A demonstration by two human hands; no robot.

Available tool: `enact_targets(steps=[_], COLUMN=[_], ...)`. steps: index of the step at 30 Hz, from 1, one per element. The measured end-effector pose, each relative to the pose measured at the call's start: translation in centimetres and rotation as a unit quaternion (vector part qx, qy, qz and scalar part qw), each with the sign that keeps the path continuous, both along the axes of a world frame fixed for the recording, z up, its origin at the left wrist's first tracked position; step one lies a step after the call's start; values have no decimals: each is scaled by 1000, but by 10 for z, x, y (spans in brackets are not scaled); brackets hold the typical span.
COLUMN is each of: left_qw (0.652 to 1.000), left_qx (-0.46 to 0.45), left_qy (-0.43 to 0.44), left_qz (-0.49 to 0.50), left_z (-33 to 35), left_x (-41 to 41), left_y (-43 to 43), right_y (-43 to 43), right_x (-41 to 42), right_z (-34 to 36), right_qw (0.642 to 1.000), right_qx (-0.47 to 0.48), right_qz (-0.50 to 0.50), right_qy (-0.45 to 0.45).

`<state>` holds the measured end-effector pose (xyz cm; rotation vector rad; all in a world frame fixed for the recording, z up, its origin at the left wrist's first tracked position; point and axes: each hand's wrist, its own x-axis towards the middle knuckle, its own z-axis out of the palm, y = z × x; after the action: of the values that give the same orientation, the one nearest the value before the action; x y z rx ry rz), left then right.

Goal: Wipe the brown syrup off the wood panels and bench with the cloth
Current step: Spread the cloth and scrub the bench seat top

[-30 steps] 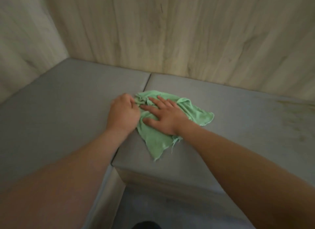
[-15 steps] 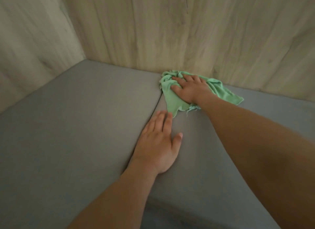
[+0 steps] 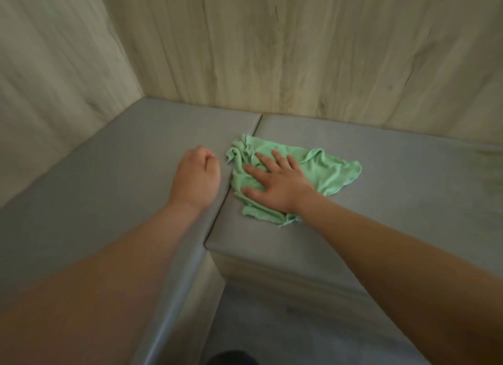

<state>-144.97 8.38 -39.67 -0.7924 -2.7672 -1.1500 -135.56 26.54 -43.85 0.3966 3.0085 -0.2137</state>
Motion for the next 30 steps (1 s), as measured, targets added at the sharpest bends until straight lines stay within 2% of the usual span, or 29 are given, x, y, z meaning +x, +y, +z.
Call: enact_targets(steps=[5,7,13,18,21,25,30], left_qw=[995,994,982,971,964,961,960], left_qx=[-93,-111,-158,-145,-152,-177,-204], left_qy=[22,15,20,48,52,64,70], left_qz=[31,16,-99,-183,-213,-202,-177], left_z=[7,6,-6,0,0,-10,-23], left_x=[7,22,109,178,199,199,184], left_y=[11,38,136,208,233,242,244], right_y=[-50,-45,2,57,83,107,160], right_x=[58,88,193,307,348,324,258], right_z=[-5,-7,-14,-12,-10,-6,-7], right_qw=[993,993,999,994,988,975,965], right_qx=[-15,-11,25,47,44,6,-15], right_qz=[110,108,1,-88,-147,-222,-261], right_qy=[33,46,47,38,29,22,22])
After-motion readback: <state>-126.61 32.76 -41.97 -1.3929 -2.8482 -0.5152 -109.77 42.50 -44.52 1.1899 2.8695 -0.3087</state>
